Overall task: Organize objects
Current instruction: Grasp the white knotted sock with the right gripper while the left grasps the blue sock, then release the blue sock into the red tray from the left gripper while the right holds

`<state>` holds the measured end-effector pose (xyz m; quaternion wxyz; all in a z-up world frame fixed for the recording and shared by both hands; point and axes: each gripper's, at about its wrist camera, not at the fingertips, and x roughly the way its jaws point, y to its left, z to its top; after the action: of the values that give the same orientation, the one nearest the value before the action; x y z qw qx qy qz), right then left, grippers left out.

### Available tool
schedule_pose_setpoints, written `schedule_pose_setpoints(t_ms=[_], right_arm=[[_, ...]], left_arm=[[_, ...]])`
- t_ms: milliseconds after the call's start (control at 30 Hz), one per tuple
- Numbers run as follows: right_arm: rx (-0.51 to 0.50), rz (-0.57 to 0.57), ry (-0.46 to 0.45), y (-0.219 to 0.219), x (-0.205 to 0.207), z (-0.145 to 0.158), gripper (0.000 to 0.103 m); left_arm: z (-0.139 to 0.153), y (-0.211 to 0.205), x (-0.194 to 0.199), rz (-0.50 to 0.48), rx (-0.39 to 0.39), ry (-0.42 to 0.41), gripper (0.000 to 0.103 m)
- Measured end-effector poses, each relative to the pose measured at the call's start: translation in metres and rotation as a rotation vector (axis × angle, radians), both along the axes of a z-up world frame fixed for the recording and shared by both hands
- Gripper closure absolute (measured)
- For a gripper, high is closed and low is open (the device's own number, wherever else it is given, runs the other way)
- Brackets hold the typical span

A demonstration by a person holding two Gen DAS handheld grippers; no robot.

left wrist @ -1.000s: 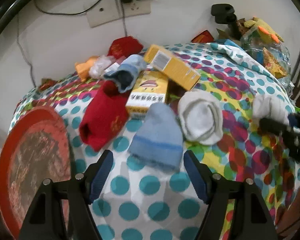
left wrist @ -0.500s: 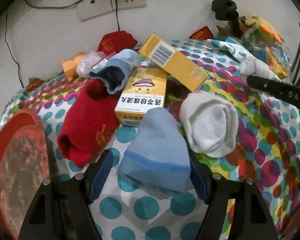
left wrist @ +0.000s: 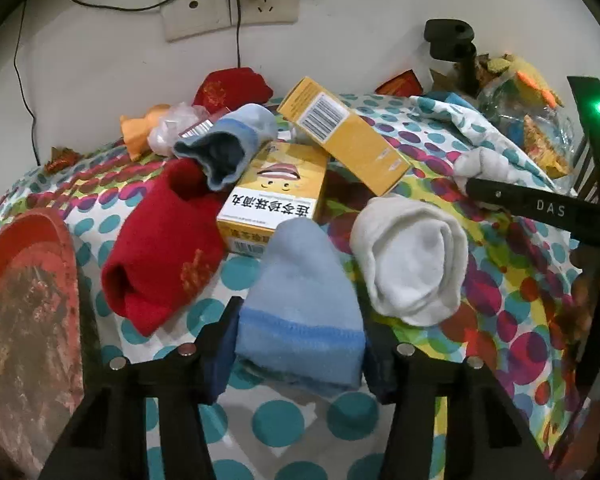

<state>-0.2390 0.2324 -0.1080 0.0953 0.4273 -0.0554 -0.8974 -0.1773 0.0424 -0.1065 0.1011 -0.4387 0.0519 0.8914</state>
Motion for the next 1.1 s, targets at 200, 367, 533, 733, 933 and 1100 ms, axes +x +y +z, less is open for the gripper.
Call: schedule_pose_setpoints(t_ms=[200, 367, 533, 733, 933, 1100], right_arm=[[0.079, -0.003, 0.001, -0.011, 0.0, 0.0, 0.069], [0.11, -0.006, -0.001, -0.016, -0.001, 0.0, 0.069], [0.121, -0.01, -0.001, -0.018, -0.003, 0.0, 0.069], [0.151, -0.011, -0.003, -0.02, -0.005, 0.0, 0.069], [0.152, -0.016, -0.003, -0.023, -0.005, 0.002, 0.069], [0.157, -0.02, -0.004, -0.025, -0.004, 0.001, 0.068]], left_arm=[[0.002, 0.0, 0.008, -0.016, -0.01, 0.007, 0.056], [0.005, -0.006, 0.017, -0.013, 0.002, -0.01, 0.056], [0.015, -0.013, 0.031, -0.003, 0.016, 0.007, 0.056], [0.034, -0.022, 0.054, -0.015, 0.007, 0.032, 0.056], [0.056, -0.059, 0.071, 0.056, 0.026, 0.027, 0.056], [0.077, -0.114, 0.081, 0.181, -0.007, 0.067, 0.056]])
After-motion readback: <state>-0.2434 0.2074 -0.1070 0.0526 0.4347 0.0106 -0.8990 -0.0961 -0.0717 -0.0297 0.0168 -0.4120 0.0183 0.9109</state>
